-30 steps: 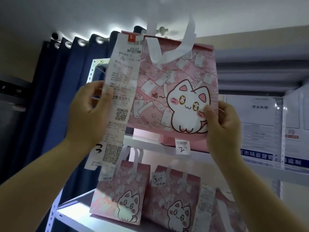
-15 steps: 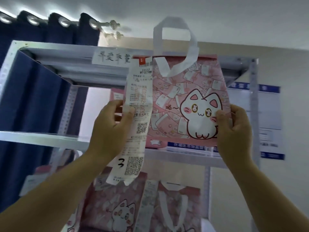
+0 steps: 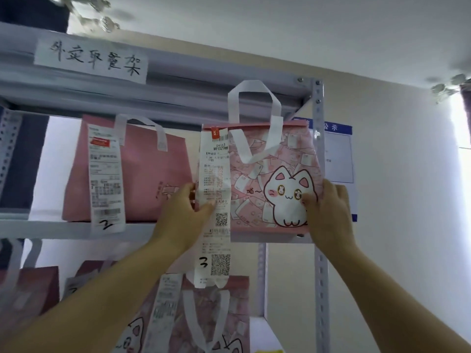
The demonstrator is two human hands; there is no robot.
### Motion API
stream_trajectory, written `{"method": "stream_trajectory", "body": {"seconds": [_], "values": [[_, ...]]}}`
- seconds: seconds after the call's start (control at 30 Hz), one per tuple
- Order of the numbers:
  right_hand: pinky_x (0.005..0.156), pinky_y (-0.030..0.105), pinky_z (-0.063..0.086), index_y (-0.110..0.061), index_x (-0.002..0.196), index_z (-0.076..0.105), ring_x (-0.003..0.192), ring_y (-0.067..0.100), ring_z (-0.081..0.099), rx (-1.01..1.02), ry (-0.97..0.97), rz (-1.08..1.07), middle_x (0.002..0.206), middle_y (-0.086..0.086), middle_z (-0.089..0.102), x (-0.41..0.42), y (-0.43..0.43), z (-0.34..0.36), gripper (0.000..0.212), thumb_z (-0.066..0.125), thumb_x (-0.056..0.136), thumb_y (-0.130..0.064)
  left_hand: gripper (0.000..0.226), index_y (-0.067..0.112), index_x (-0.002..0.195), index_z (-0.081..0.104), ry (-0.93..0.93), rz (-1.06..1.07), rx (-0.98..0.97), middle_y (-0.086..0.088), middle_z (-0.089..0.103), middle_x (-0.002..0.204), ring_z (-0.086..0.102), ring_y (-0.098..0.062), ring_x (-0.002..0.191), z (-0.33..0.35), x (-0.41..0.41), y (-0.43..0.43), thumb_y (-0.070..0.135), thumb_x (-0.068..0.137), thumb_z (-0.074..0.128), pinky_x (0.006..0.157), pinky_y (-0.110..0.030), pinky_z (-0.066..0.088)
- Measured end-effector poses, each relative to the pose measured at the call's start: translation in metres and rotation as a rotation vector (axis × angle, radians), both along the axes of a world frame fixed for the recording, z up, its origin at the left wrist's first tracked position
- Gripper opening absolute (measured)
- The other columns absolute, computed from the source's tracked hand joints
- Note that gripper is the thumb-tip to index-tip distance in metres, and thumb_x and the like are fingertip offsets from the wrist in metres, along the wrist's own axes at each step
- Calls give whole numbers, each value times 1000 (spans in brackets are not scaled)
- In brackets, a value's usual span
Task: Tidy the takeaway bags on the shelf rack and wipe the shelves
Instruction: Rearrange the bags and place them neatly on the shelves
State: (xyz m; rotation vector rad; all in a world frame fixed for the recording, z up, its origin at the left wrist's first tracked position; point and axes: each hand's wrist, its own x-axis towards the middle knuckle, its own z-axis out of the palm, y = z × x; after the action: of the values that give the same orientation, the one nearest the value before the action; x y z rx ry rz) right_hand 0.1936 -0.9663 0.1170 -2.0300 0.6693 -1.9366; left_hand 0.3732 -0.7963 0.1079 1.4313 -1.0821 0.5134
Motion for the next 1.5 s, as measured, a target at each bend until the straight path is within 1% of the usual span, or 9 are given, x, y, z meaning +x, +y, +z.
{"method": "stream_trajectory", "body": {"seconds": [0.17, 0.5, 0.6, 0.73, 0.93, 1.07, 1.23, 1.33, 1.5], "values": [[97, 52, 42, -22, 137, 29, 123, 34, 35, 7, 167, -24, 133, 8, 30, 19, -13, 4, 55, 55, 90, -16, 22, 40, 97, 48, -25, 76, 45, 24, 57, 86, 54, 8, 74, 6, 16, -18, 36, 84, 64, 51, -12, 36], [98, 50, 38, -18, 137, 30, 130, 33, 26, 38, 397, -148, 143, 11, 19, 52, -31, 6, 52, 55, 91, -19, 32, 41, 92, 43, -98, 140, 142, 27, 53, 83, 52, 10, 72, 5, 39, -35, 23, 83, 68, 50, -5, 34], [101, 49, 35, -19, 139, 29, 133, 35, 20, 20, 337, -175, 146, 13, 18, 53, -26, 8, 55, 55, 90, -18, 27, 36, 100, 49, -88, 150, 170, 17, 58, 96, 59, -5, 84, 2, 44, -31, 27, 83, 67, 59, -15, 44], [103, 41, 33, -16, 134, 40, 129, 30, 26, -142, 187, -162, 140, 9, 32, 55, -5, 12, 50, 60, 88, -21, 48, 20, 124, 48, -160, 251, 132, 6, 53, 111, 54, -11, 95, -2, 47, -8, 37, 82, 66, 77, -27, 44], [86, 27, 36, -8, 115, 57, 106, 26, 49, -401, 40, 23, 116, 10, 52, 81, 52, 13, 33, 66, 84, -16, 31, 14, 114, 54, -288, 359, -39, 0, 56, 103, 53, -11, 87, 1, 61, 51, 26, 86, 63, 74, -24, 42], [78, 32, 46, -5, 110, 58, 92, 23, 56, -509, 76, 168, 105, 9, 58, 112, 92, 11, 27, 65, 84, -13, 28, 9, 113, 53, -232, 441, -124, -10, 54, 116, 50, -24, 105, 4, 81, 85, 17, 88, 61, 91, -34, 43], [75, 31, 45, -8, 114, 56, 91, 20, 53, -534, 211, 215, 105, 6, 56, 158, 124, 7, 29, 61, 87, -17, 35, 9, 119, 48, -184, 658, -83, -15, 44, 124, 34, -30, 115, 6, 118, 114, 22, 88, 59, 92, -21, 16], [80, 28, 42, -11, 116, 55, 95, 20, 52, -501, 250, 215, 109, 5, 56, 181, 134, 4, 31, 61, 87, -18, 45, 10, 128, 41, 9, 601, -52, -15, 34, 131, 29, -34, 119, 7, 136, 123, 30, 91, 55, 97, -43, 31], [87, 25, 33, -11, 121, 51, 108, 22, 48, -386, 257, 138, 117, 6, 53, 205, 138, 1, 36, 60, 88, -20, 40, 18, 128, 44, 108, 445, 13, -10, 39, 130, 46, -31, 113, 9, 165, 133, 36, 93, 47, 92, -50, 45]]}}
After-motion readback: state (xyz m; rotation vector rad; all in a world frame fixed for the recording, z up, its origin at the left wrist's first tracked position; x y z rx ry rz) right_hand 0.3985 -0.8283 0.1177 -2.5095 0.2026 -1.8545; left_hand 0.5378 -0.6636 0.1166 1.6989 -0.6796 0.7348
